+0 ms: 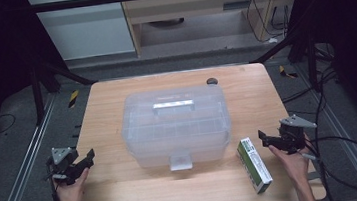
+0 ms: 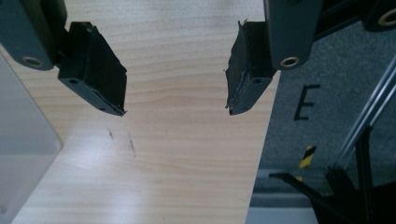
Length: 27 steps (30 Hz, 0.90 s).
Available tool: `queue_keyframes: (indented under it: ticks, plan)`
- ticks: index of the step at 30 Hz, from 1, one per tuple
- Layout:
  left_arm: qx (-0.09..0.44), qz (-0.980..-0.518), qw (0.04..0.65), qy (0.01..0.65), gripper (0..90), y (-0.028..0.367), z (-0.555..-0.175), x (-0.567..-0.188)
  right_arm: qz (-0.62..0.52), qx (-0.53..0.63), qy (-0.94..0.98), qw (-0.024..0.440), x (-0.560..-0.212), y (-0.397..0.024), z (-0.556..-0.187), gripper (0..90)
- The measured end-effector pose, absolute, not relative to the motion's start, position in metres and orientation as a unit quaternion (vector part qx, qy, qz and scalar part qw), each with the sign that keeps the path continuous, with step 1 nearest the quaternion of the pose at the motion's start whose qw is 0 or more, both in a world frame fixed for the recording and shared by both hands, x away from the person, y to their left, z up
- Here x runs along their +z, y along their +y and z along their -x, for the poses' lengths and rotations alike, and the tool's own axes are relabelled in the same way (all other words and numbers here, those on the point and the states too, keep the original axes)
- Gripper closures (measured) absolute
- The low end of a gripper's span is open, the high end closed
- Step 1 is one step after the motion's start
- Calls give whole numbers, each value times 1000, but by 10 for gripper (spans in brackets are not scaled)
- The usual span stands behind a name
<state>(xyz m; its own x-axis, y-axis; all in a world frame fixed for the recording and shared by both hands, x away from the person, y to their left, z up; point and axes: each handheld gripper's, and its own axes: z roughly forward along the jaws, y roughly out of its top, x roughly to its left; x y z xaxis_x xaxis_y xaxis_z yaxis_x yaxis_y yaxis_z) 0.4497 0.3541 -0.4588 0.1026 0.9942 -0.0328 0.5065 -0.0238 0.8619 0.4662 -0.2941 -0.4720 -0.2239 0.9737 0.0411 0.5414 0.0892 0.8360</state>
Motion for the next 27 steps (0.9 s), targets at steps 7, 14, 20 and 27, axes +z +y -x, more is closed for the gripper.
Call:
queue_keyframes:
  ticks: [7, 14, 20, 27]
  plan:
    - [331, -657, 382, 559, 341, 353, -448, -448, -544, 379, 691, 288, -473, -292, -462, 125]
    - [307, -668, 404, 545, 344, 355, -449, -435, -535, 371, 700, 294, -476, -288, -461, 131]
    - [301, -697, 398, 515, 338, 349, -454, -423, -533, 369, 700, 299, -477, -288, -461, 132]
    - [295, -721, 391, 489, 322, 341, -458, -412, -533, 364, 702, 299, -479, -289, -460, 132]
